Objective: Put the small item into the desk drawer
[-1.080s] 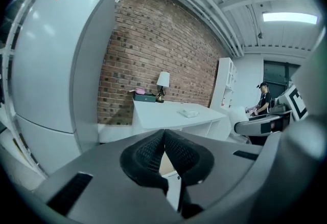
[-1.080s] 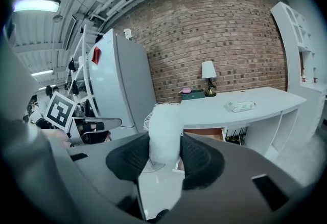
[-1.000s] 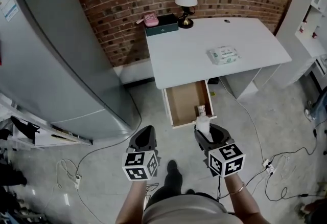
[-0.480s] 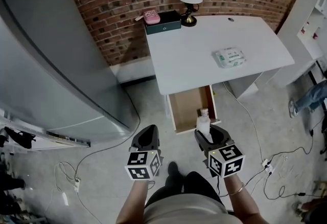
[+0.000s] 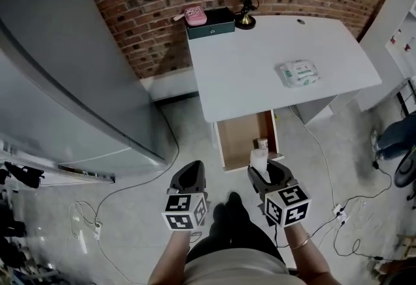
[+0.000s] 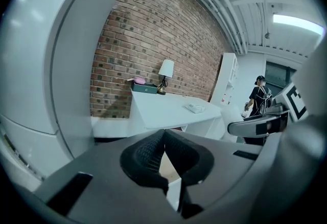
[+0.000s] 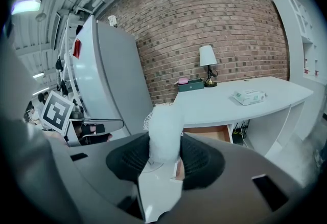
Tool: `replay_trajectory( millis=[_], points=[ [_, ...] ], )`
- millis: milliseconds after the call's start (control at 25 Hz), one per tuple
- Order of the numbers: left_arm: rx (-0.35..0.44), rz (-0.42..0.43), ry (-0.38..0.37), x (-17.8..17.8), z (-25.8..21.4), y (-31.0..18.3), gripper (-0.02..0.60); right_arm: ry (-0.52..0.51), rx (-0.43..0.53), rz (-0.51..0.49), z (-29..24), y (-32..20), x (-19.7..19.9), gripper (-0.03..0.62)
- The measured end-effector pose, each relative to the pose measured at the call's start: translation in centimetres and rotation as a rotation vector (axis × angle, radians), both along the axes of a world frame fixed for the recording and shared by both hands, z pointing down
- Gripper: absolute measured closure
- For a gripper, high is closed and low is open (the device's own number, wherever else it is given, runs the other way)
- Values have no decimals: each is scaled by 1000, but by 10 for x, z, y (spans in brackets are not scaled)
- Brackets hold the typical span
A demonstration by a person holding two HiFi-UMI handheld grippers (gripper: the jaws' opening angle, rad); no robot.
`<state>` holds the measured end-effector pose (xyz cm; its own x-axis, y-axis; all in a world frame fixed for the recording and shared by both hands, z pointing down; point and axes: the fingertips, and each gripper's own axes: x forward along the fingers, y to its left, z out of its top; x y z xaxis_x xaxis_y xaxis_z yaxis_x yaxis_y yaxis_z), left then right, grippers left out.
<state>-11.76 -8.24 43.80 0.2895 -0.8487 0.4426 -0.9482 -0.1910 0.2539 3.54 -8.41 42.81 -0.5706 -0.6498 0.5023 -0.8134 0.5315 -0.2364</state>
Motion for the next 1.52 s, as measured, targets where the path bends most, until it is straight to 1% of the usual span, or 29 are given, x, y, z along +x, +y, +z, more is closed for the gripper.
replay_trajectory(
  millis=[440,680,800,1040,1240,1520],
  points=[
    [-50,-31,-11,-1,24,-38,560,6,-77,-56,37,-48,-9,416],
    [-80,-60,-22,-3,43,-53,560,16,-125,-83,72,-73,-15,416],
    [-98,-80,-24,-4,54,-58,560,20,-158,-93,95,-87,-16,416],
    [-135,-105,-28,-8,86,-62,560,63,-213,-101,149,-110,-14,416],
    [-169,-146,-25,-16,105,-62,560,109,-249,-113,196,-128,-19,416],
    [-205,-189,-27,-25,138,-58,560,144,-292,-123,255,-149,-31,416]
  ],
)
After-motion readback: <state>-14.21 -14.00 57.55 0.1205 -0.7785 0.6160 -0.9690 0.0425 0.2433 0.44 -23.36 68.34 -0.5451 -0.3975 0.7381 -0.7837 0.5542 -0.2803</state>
